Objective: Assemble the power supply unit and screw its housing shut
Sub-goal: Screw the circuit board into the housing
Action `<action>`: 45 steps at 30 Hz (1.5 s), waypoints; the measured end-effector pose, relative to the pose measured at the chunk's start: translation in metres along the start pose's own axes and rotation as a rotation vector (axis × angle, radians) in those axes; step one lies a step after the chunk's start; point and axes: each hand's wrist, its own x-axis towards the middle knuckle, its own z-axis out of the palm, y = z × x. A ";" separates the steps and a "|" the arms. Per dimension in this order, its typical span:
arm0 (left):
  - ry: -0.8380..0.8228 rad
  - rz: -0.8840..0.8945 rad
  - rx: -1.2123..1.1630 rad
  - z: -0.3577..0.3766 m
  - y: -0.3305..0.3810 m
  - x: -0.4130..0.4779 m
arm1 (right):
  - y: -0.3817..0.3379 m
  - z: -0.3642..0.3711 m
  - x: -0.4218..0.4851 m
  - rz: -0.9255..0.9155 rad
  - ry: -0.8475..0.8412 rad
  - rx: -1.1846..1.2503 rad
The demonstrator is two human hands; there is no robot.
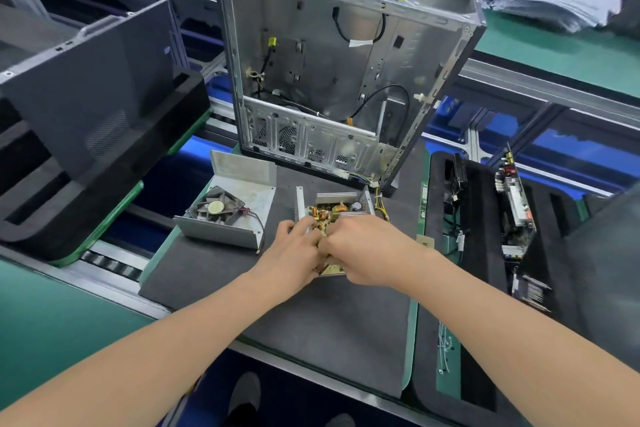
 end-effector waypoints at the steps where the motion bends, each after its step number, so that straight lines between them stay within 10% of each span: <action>1: -0.006 0.002 0.008 0.000 0.000 0.001 | 0.000 0.001 -0.001 0.003 0.005 0.003; 45: 0.391 -0.094 -0.352 0.009 0.014 -0.002 | 0.042 0.013 -0.043 0.232 0.167 0.408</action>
